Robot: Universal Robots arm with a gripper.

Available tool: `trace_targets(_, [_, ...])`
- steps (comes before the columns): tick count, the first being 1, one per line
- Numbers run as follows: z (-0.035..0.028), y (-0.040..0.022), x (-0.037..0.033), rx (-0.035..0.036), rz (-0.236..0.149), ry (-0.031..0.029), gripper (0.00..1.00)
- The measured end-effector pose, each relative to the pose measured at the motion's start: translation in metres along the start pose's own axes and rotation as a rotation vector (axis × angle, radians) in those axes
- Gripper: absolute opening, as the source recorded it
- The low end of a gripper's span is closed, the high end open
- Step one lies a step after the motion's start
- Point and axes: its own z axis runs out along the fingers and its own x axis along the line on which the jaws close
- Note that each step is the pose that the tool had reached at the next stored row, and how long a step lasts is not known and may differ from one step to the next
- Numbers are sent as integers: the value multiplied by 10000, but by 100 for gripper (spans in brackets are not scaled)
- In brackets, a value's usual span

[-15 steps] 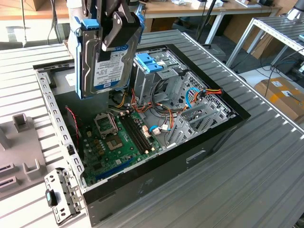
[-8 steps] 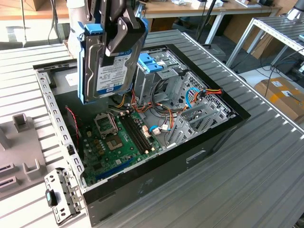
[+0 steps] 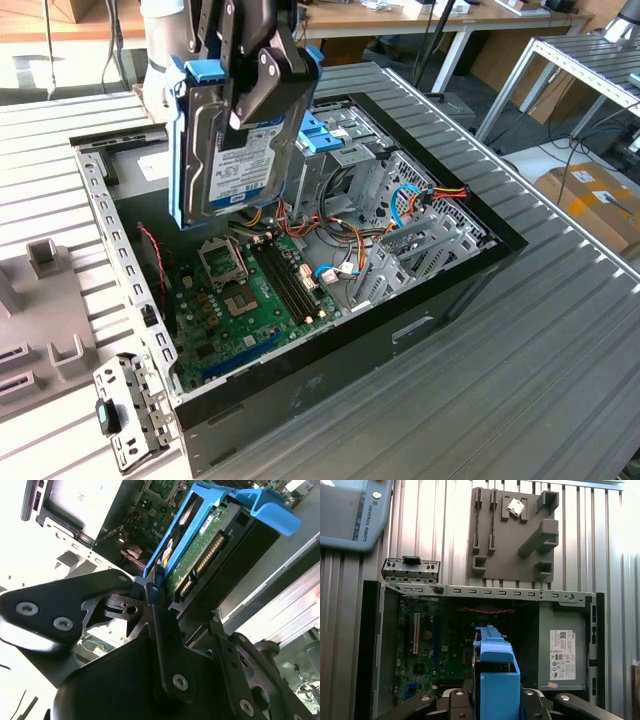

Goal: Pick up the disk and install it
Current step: 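Pick up the disk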

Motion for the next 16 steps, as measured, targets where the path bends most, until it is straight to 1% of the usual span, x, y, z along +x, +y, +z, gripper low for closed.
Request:
trace_targets(9, [-4, 0, 87, 1, 0, 0, 36])
trace_targets(14, [-8, 0, 161, 0, 0, 0, 36])
trace_targets(16, [-8, 0, 179, 0, 0, 0, 36])
